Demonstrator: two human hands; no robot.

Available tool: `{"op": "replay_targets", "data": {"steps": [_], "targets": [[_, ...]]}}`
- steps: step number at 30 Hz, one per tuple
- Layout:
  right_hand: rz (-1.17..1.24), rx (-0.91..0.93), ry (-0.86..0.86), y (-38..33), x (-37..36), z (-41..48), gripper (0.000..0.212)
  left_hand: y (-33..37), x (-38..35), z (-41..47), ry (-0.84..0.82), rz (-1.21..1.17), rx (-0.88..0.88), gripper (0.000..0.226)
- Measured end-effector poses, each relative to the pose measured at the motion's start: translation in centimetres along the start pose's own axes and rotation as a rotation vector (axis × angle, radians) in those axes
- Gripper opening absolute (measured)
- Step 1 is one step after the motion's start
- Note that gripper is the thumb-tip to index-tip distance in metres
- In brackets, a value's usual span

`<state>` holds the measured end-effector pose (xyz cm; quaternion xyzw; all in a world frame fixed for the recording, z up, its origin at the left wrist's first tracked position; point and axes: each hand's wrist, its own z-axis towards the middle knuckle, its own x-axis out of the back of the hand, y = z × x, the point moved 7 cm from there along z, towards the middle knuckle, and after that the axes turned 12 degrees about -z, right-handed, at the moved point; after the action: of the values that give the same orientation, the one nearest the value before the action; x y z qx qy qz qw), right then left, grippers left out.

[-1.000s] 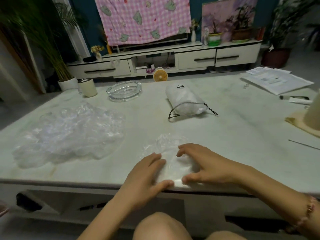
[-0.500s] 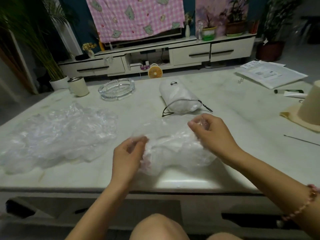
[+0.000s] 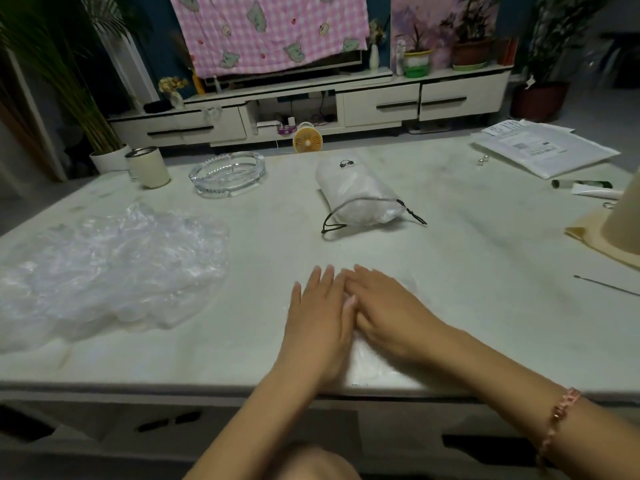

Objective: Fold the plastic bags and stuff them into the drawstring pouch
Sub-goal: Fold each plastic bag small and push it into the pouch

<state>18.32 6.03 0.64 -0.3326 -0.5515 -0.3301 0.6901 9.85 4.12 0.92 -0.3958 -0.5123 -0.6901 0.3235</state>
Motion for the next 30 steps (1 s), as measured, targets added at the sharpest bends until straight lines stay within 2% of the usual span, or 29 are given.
{"op": "replay_targets", "data": {"steps": [2, 3, 5, 6, 8, 10, 12, 14, 16, 18, 20, 22, 26, 28, 30], "targets": [[-0.078, 0.002, -0.16, 0.8, -1.9, -0.5, 0.057, -1.6, -1.9, -0.5, -0.124, 0.055, 0.067, 0.11], [-0.098, 0.0, -0.184, 1.2, -2.1, -0.8, 0.061, -2.3, -2.0, -0.6, -0.13, 0.068, 0.082, 0.107], [-0.142, 0.018, -0.206, 1.6, -2.3, -0.8, 0.069, -3.0, -2.2, -0.7, -0.129, 0.064, 0.089, 0.09], [-0.137, 0.022, -0.22, 1.5, -2.3, -0.8, 0.066, -3.1, -2.2, -0.8, -0.137, 0.066, 0.092, 0.089], [-0.081, -0.008, -0.195, 1.6, -2.1, -1.1, 0.062, -2.9, -2.4, -1.3, -0.153, 0.082, 0.092, 0.103], [-0.087, -0.056, -0.112, 2.6, -1.4, -1.8, 0.076, -2.8, -2.4, -1.5, -0.158, 0.068, 0.102, 0.111], [-0.111, -0.089, -0.151, 3.8, -1.4, -2.8, 0.087, -2.9, -2.5, -1.3, -0.162, 0.07, 0.108, 0.104], [-0.09, -0.081, -0.257, 4.4, -1.9, -3.4, 0.086, -2.7, -2.1, -1.2, -0.136, 0.056, 0.096, 0.103], [-0.033, -0.07, -0.249, 4.4, -1.7, -3.4, 0.085, -2.3, -1.6, -1.6, -0.073, -0.021, 0.01, 0.104], [0.111, -0.145, -0.083, 5.0, 0.1, -3.5, 0.072, -1.2, 0.0, -2.7, 0.043, -0.184, -0.179, 0.084], [0.257, -0.174, 0.094, 5.7, 2.1, -4.4, 0.045, -0.7, 1.2, -4.2, 0.103, -0.23, -0.375, 0.056], [0.368, -0.104, 0.055, 5.4, 2.6, -5.3, 0.027, -0.7, 1.0, -5.0, 0.067, -0.169, -0.48, 0.043], [0.278, 0.072, -0.118, 3.4, 1.3, -6.5, 0.043, -0.7, 0.8, -5.0, 0.045, -0.179, -0.451, 0.016], [0.227, 0.079, -0.102, 3.5, 1.1, -6.3, 0.049, -0.8, 1.1, -4.4, 0.068, -0.218, -0.391, 0.014], [0.233, 0.048, -0.056, 3.8, 1.2, -5.9, 0.045, -1.4, 1.8, -3.6, 0.112, -0.326, -0.299, 0.02]]}}
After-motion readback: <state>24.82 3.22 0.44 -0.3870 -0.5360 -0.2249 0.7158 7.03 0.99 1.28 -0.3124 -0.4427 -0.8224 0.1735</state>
